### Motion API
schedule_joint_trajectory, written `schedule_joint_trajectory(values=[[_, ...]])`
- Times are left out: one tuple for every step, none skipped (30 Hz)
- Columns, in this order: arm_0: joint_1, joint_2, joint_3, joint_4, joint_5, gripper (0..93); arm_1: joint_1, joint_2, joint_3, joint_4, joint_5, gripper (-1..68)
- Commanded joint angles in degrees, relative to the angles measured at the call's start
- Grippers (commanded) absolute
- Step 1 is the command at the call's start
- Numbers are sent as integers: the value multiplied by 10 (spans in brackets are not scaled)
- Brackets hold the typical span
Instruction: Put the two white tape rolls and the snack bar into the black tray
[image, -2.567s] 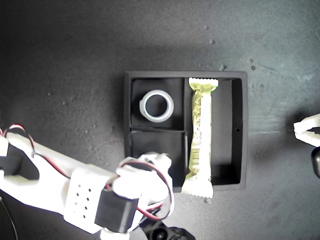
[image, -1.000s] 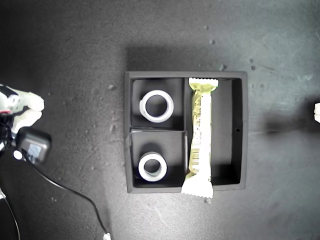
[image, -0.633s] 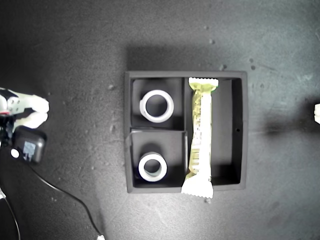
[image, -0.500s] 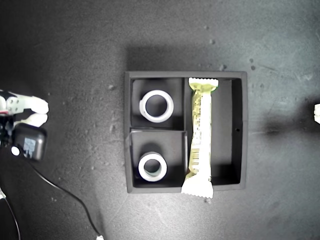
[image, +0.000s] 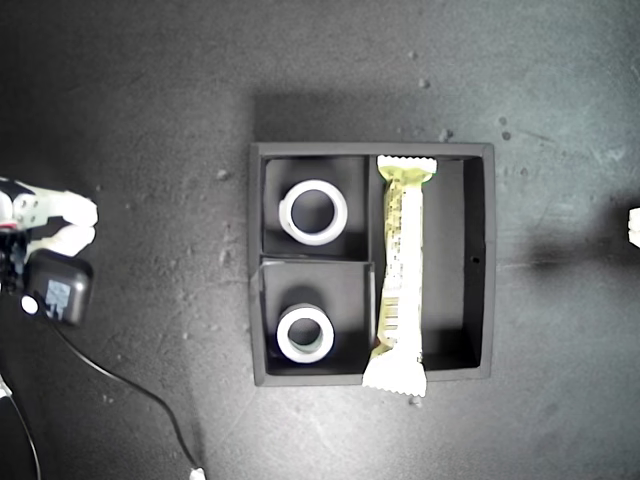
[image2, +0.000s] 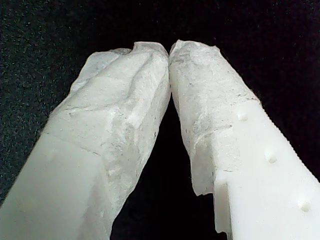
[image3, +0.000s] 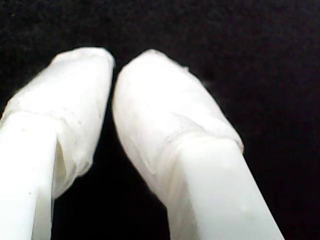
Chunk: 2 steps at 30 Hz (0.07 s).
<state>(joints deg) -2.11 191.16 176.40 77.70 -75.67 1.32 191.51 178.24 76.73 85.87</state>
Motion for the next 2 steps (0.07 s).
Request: schedule_joint_trajectory(values=[[2,29,34,23,4,2,1,4,7,1,-5,0],[2,29,34,23,4,2,1,4,7,1,-5,0]])
